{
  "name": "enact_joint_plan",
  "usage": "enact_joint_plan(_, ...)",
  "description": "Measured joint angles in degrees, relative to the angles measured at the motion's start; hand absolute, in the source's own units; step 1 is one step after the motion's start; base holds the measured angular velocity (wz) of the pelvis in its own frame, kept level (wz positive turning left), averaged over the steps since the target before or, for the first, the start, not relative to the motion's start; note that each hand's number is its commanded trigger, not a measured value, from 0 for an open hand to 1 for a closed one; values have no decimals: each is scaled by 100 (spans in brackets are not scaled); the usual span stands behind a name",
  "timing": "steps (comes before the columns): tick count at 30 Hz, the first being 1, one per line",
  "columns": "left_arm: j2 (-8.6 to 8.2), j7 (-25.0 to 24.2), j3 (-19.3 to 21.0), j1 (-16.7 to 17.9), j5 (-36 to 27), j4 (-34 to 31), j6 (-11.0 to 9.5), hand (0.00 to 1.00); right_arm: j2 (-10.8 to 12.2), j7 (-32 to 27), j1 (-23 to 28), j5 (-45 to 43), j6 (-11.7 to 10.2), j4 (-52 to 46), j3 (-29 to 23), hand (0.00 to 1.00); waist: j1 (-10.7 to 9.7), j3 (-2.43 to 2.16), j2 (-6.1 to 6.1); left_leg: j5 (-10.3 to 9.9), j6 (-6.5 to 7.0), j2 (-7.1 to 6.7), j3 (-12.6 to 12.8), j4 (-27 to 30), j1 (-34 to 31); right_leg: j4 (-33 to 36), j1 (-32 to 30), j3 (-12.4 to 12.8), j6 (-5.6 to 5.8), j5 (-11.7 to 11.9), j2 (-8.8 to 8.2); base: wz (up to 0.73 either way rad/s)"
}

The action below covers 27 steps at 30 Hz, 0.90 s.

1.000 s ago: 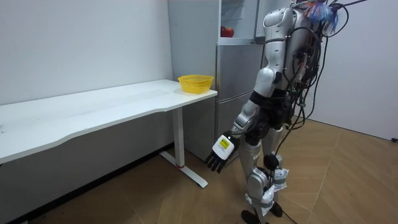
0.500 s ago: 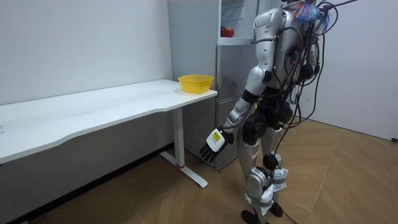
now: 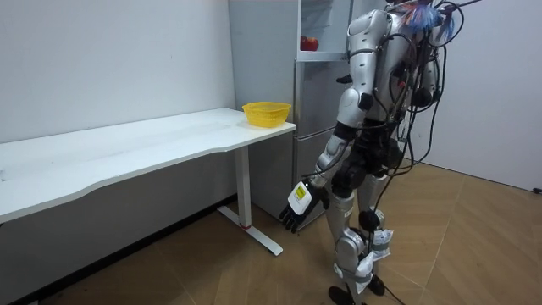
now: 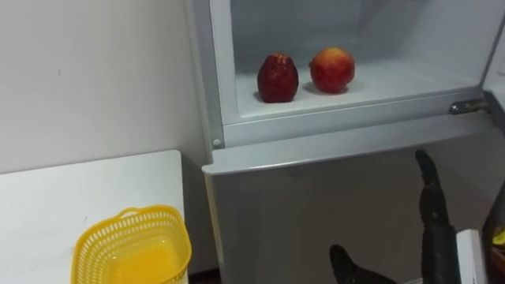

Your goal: Retrieve from the upper fridge

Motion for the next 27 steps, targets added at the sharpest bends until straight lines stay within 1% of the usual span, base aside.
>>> enact_joint_plan(2, 0, -4, -3, -12, 52, 24, 26, 0, -15, -144, -60, -144, -112, -45, 24, 0, 18, -15, -39, 0, 0, 1, 1, 7, 2, -5, 3, -2, -4, 3, 0, 0)
enact_joint_plan(4, 0, -9, -7, -47, 120, 76, 27, 0, -19, -236, -74, -258, -162, -127, 69, 0, 33, -8, -61, 0, 0, 2, 2, 11, 3, -10, 7, -7, -6, 5, 1, 0)
enact_joint_plan(5, 3, -9, -14, -55, 121, 90, 27, 0, -35, -284, -74, -282, -225, -163, 122, 0, 33, -10, -71, 0, 0, 4, 1, 11, 3, -22, 7, -12, -6, 5, 1, 0)
enact_joint_plan(7, 20, -8, -134, -107, 100, 152, 28, 0, -95, -365, -74, -279, -271, -230, 237, 0, 30, -19, -90, 0, 0, 10, -4, 11, 5, -82, 36, -17, -8, 23, 5, 0)
enact_joint_plan(9, 30, -10, -258, -170, 100, 220, 39, 0, -139, -399, -76, -283, -364, -252, 350, 0, 27, -22, -105, 0, 0, 24, -5, 12, 18, -118, 84, -56, -9, 56, 9, 2)
enact_joint_plan(13, 34, -18, -359, -217, 115, 243, 44, 0, -144, -417, -129, -283, -386, -259, 407, 0, 66, -3, -154, 0, 0, 27, -22, 11, 20, -148, 98, -64, -6, 67, 20, 1)
enact_joint_plan(15, 64, -87, -355, -283, 116, 244, 57, 0, -149, -440, -305, -220, -386, -258, 438, 0, 89, 25, -190, 0, -1, 31, -48, 2, 18, -151, 99, -81, -8, 69, 23, 2)
enact_joint_plan(16, 76, -118, -357, -304, 116, 244, 61, 0, -159, -440, -357, -165, -386, -258, 439, 0, 89, 29, -200, 0, -1, 31, -65, 2, 13, -156, 102, -101, -9, 69, 21, 11)
enact_joint_plan(19, 118, -169, -366, -355, 116, 225, 80, 0, -280, -484, -585, 142, -386, -258, 444, 0, 111, 57, -256, 1, -2, 30, -147, -3, 49, -195, 175, -172, -9, 70, 17, 12)
enact_joint_plan(20, 120, -171, -349, -358, 132, 217, 115, 0, -357, -535, -656, 217, -383, -257, 436, 0, 175, 56, -258, 1, -3, 32, -146, -26, 79, -194, 188, -168, -9, 70, 23, 0)
enact_joint_plan(21, 120, -171, -337, -389, 242, 169, 156, 0, -418, -562, -808, 278, -382, -253, 423, 0, 191, 56, -259, 1, -3, 32, -145, -26, 74, -194, 183, -171, -9, 70, 20, 0)
enact_joint_plan(22, 120, -171, -326, -387, 331, 152, 158, 0, -438, -567, -897, 299, -382, -252, 412, 0, 191, 55, -261, 0, -3, 32, -145, -24, 66, -194, 177, -171, -9, 70, 20, 0)
enact_joint_plan(23, 120, -172, -306, -396, 430, 145, 164, 0, -484, -568, -1090, 330, -382, -235, 372, 0, 198, 40, -292, 0, -3, 29, -159, -21, 56, -201, 174, -178, -9, 70, 19, 6)
enact_joint_plan(24, 118, -172, -225, -409, 587, 142, 178, 0, -545, -568, -1292, 405, -383, -182, 304, 0, 197, 38, -308, 1, -3, 27, -189, -14, 46, -206, 176, -208, -9, 70, 14, 8)
enact_joint_plan(25, 122, -171, -205, -414, 637, 139, 185, 0, -582, -571, -1379, 443, -377, -156, 275, 0, 196, 37, -309, 1, -3, 26, -207, -10, 41, -207, 177, -224, -9, 70, 12, 16)
enact_joint_plan(27, 124, -172, -181, -400, 671, 139, 261, 0, -628, -590, -1609, 429, -355, -87, 49, 0, 168, 1, -367, 1, -4, 14, -325, 34, -1, -269, 220, -336, -8, 71, -8, 24)
